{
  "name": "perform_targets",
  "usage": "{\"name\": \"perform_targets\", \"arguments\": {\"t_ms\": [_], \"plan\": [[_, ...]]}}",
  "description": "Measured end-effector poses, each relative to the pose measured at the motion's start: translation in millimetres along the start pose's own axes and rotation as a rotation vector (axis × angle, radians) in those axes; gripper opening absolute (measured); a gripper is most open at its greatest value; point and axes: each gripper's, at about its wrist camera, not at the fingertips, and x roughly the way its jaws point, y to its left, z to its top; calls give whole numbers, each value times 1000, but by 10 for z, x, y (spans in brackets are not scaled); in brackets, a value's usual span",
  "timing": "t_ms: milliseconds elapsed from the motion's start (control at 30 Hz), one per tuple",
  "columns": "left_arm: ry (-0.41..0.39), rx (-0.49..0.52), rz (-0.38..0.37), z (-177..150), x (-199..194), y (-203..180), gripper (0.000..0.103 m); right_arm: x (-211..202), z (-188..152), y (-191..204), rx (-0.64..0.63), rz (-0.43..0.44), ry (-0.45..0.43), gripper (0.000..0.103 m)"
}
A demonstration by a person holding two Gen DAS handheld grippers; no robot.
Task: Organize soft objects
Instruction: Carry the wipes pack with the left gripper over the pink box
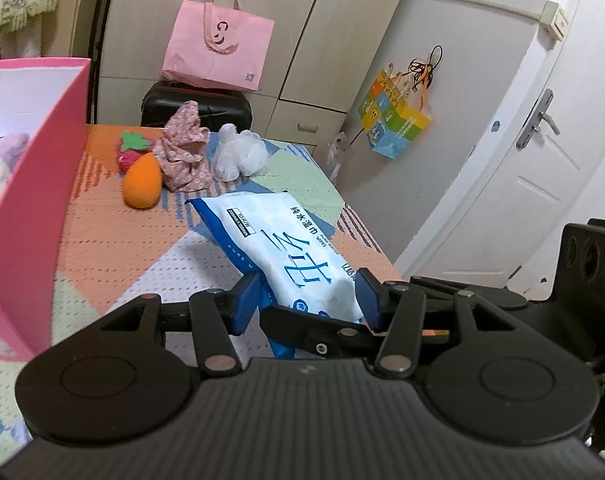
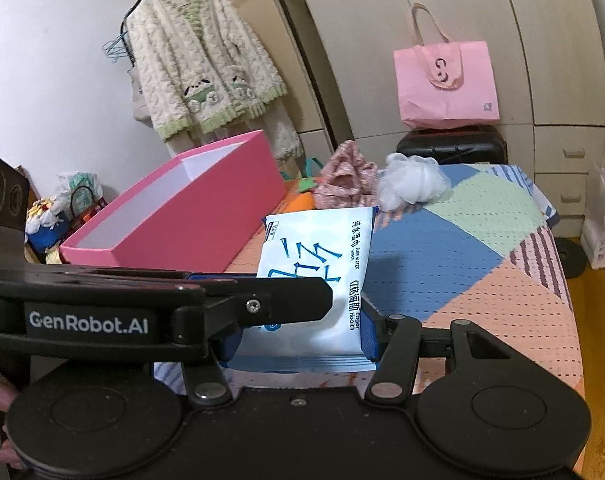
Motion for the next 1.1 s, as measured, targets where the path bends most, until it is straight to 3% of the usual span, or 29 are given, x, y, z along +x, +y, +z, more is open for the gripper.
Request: {"name": "perform_targets", "arguments": {"t_ms": [167,300,667,867,1100], "plan": [[0,-20,-7,-15,-223,78,50,-52,23,191,-1,26,23,63],[-48,-16,13,-6,-424,132,51,-66,89,387,-23,74,36,65],[-163,-3,57,212,-1054,320,51,-123,442,1010,-200,116,-20,63],[-208,-58,82,218,-1332,623,52,-10,563,1333,-247,192,-25,67],[-225,-55,144,310,-1501,876,52,236,636,1664,-307,236,-4,67]]}}
